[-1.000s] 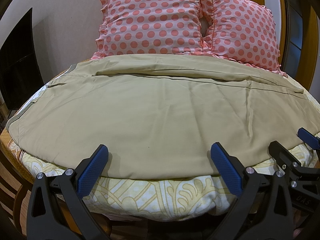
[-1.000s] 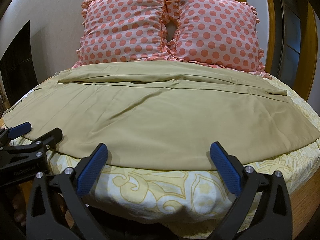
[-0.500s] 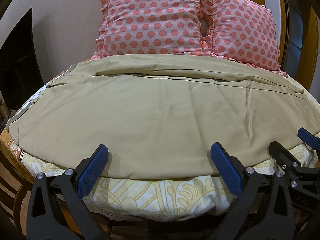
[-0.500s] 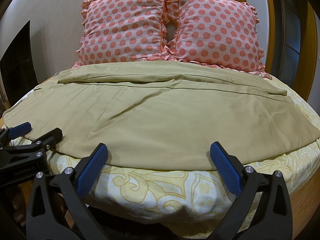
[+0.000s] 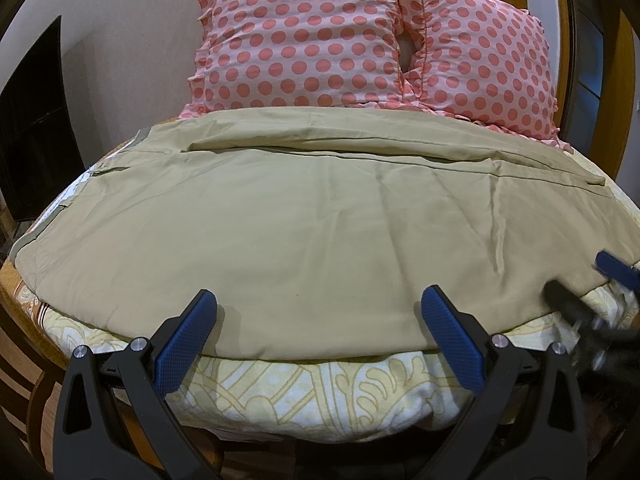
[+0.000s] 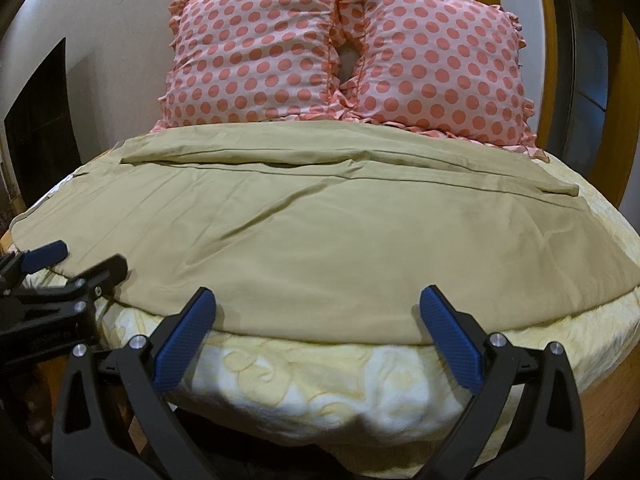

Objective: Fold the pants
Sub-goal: 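Grasp the khaki trouser leg hem with the right gripper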

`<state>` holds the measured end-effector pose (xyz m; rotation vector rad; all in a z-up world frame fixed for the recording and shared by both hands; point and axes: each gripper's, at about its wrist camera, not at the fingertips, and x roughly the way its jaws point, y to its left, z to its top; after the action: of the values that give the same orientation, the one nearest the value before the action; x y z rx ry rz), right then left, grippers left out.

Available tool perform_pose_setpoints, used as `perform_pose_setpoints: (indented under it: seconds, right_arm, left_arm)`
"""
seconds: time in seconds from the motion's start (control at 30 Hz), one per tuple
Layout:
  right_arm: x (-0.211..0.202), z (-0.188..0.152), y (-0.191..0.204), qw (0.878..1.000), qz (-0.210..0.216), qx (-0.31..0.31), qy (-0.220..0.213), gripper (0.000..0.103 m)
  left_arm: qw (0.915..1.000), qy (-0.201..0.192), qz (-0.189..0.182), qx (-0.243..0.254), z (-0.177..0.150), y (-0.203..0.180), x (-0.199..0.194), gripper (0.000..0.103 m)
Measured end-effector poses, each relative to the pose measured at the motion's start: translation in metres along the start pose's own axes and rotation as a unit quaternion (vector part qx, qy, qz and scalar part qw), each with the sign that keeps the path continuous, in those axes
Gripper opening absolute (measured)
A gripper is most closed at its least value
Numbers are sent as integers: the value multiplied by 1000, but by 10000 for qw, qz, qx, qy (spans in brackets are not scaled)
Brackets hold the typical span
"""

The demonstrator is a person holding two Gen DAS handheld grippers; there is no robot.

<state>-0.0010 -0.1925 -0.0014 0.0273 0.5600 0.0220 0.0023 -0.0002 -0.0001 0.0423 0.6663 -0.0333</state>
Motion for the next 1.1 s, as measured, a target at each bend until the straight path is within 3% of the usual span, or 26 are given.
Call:
perform_pose_setpoints:
  seconds: [0.13, 0.27, 0.4, 0.47, 0.5, 0.57, 0.73, 0.83, 0.9, 0.93, 1.0, 1.1]
  right_arm:
    - [-19, 48, -42, 9983, -97, 282, -494, 101]
    - [6, 127, -114, 9932, -806, 587, -599, 101]
    - [88, 188, -189, 9833, -1490, 1046, 61, 98]
    - [141, 211, -229, 9704, -1933, 1346, 534, 76]
    - [171, 221, -252, 9607, -2135, 1565, 834, 71]
    - [211, 224, -286, 9451, -2239, 2028, 1244, 56]
    - [273, 215, -335, 9076, -2311, 3023, 1774, 48]
    - [287, 221, -330, 9083, -2706, 2666, 1752, 47]
    - [295, 220, -318, 9146, -2891, 2180, 1800, 37]
    - [295, 218, -314, 9217, -2770, 2080, 1745, 21]
    - [290, 212, -308, 9289, -2665, 1944, 1684, 7]
    - [272, 198, -307, 9373, -2394, 1957, 1609, 2]
  left_arm:
    - [9999, 30, -54, -120, 17, 2, -4, 102]
    - [9995, -190, -29, -247, 55, 9, -8, 102]
    - [9987, -398, -11, -319, 89, 7, -2, 102]
    - [9983, -479, -3, -322, 103, 5, 5, 102]
    - [9983, -496, -3, -322, 109, 4, 9, 102]
    - [9982, -491, -30, -336, 116, 2, 16, 102]
    - [9988, -337, -95, -331, 122, -1, 38, 102]
    - [9990, -200, -124, -370, 122, 1, 48, 102]
    - [9989, -102, -160, -436, 121, 3, 54, 102]
    - [9988, -83, -174, -458, 121, 4, 55, 102]
    - [9984, -75, -206, -522, 121, 7, 54, 102]
    - [9980, -129, -221, -575, 120, 12, 48, 102]
